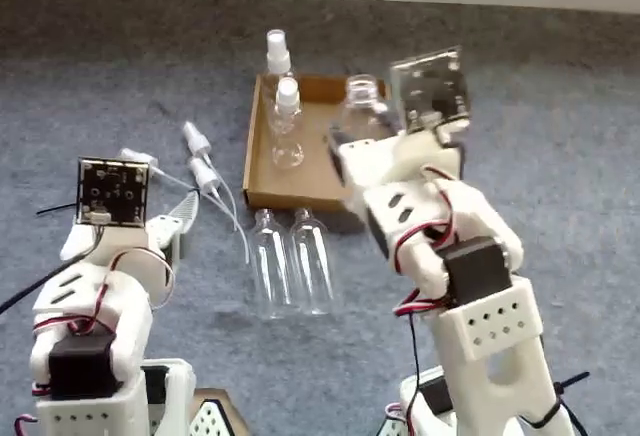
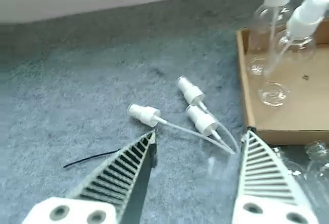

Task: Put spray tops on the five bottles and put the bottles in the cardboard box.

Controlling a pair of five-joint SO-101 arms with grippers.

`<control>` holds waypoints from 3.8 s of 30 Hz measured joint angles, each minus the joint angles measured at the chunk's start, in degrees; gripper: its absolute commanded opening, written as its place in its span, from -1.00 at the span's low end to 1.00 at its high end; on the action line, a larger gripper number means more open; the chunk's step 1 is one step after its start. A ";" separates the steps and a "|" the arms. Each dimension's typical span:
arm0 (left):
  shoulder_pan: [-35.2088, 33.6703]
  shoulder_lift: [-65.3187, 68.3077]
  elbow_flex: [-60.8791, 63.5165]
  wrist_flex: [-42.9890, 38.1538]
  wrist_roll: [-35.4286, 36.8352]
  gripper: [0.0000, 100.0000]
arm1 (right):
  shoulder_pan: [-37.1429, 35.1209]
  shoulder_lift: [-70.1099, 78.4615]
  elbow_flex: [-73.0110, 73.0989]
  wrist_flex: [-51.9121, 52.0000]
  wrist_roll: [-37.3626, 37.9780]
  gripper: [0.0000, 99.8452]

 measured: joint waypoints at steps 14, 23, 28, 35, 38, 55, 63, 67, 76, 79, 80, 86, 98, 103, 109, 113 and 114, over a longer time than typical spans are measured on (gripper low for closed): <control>19.87 -0.09 -3.34 0.62 0.00 -0.41 | -8.79 0.00 -0.18 -2.37 0.00 -0.99; 21.27 0.18 -3.34 -3.43 0.00 -0.41 | -8.97 -0.18 -0.18 0.88 0.00 -0.99; 21.27 0.62 -2.81 -3.69 0.00 -0.41 | -8.97 -0.18 -0.18 1.85 0.00 -0.99; 21.45 0.26 -2.55 -3.78 0.00 -0.41 | -8.97 -0.18 -0.18 1.85 0.00 -0.99; 21.98 0.70 -1.58 -3.78 0.00 -0.41 | -8.97 -0.18 -0.18 1.85 0.00 -0.99; 21.98 0.26 -1.58 -3.78 0.00 -0.41 | -8.97 -0.18 -0.18 2.90 0.00 -0.99; 12.48 0.88 -3.52 -2.90 -0.18 -0.41 | -5.19 -0.35 -0.18 13.71 4.48 -0.99; 4.75 0.26 -5.98 -0.09 -0.26 -0.41 | -0.26 -0.35 -0.18 17.58 5.98 -0.99; -7.74 11.34 -19.52 7.21 -0.35 -0.41 | 1.23 -5.19 8.97 17.76 6.42 -0.99; -8.88 22.07 -25.58 9.85 -0.35 -0.45 | 1.23 -12.13 13.80 17.14 6.42 -0.99; -9.14 26.02 -27.52 10.55 -0.35 -0.49 | 1.23 -14.59 15.38 17.05 6.51 -0.99; -9.23 47.65 -35.96 13.01 -0.35 -0.61 | 3.87 -22.95 24.26 16.09 9.76 -0.99; -9.23 77.45 -53.36 13.19 14.51 -0.61 | 3.96 -23.47 37.01 12.57 10.11 -0.99; -12.40 89.05 -61.89 12.92 21.54 -0.61 | 3.69 -23.47 37.01 12.57 10.11 -0.99; -15.56 104.79 -70.68 10.46 25.41 -0.61 | 3.69 -23.47 37.01 12.57 10.11 -0.99; -15.30 113.76 -78.15 10.73 27.34 -0.61 | 3.69 -23.47 37.01 12.57 10.11 -0.99; -15.30 115.69 -80.00 11.08 27.60 -0.61 | 3.69 -23.47 37.01 12.57 10.11 -0.99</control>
